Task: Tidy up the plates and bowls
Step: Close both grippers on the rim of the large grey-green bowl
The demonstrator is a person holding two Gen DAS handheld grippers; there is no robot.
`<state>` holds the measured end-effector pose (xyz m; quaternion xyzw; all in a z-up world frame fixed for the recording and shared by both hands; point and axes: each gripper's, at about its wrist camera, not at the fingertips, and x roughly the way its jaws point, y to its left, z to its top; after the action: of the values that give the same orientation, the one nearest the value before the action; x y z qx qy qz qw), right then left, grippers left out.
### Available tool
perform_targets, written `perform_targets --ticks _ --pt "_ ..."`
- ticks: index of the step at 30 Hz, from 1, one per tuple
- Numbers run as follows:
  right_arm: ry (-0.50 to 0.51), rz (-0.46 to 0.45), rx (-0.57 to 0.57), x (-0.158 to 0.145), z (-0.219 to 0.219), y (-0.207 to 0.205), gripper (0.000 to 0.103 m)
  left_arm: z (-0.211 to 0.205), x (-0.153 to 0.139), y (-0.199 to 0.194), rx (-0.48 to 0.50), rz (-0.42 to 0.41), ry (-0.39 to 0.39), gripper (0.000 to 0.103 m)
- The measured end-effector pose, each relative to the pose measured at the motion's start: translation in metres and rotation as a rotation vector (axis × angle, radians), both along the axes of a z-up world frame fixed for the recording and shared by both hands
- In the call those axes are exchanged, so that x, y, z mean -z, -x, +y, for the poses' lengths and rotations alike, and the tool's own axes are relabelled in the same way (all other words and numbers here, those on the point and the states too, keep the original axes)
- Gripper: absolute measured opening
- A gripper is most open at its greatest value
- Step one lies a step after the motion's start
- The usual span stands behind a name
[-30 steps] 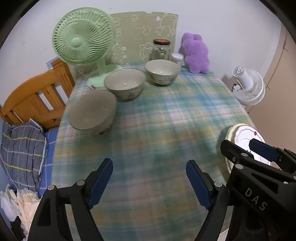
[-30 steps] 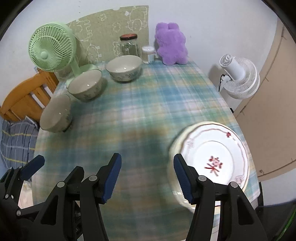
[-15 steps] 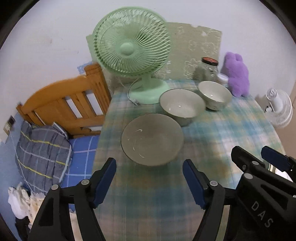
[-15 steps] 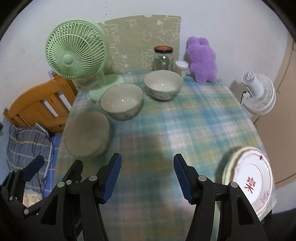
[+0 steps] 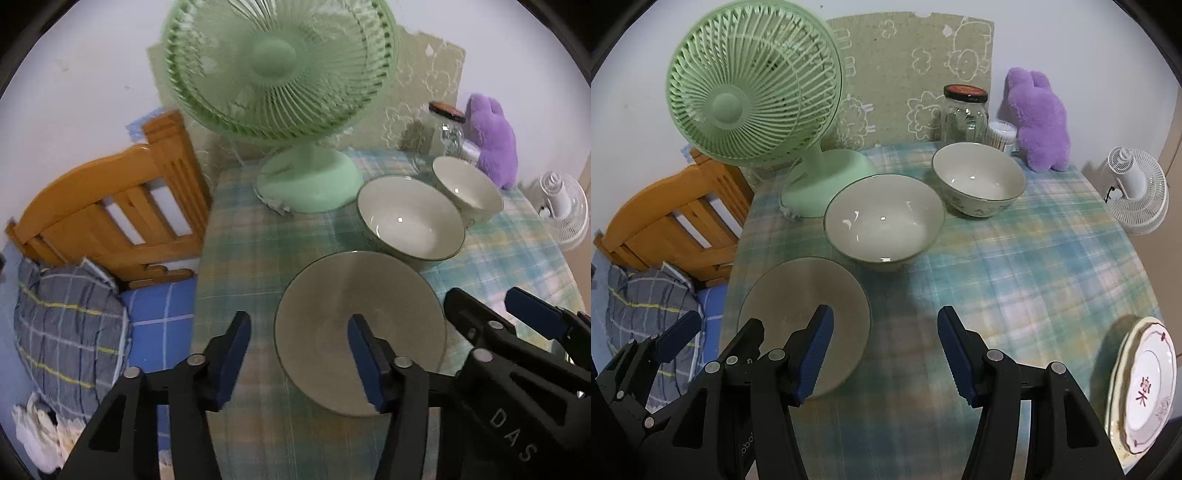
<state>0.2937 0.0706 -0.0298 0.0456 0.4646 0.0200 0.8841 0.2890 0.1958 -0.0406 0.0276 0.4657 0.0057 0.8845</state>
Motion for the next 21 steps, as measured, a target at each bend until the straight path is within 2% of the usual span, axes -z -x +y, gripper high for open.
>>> perform_targets --ticks 6,14,16,21 --pt "0.002 0.044 0.000 0.024 0.012 -0.019 0.061 0.004 0.022 -0.016 0.004 0.034 0.006 0.043" --pt "0.020 0.084 -0.007 0.045 0.025 -0.034 0.036 0.007 0.040 -0.026 0.011 0.078 0.017 0.029" --pt "0.030 0.087 -0.011 0.046 0.027 -0.036 0.024 0.008 0.041 -0.028 0.019 0.081 0.007 0.025" --pt "0.075 0.094 -0.013 0.047 0.032 -0.039 0.016 0.008 0.041 -0.030 0.012 0.080 -0.026 0.018"
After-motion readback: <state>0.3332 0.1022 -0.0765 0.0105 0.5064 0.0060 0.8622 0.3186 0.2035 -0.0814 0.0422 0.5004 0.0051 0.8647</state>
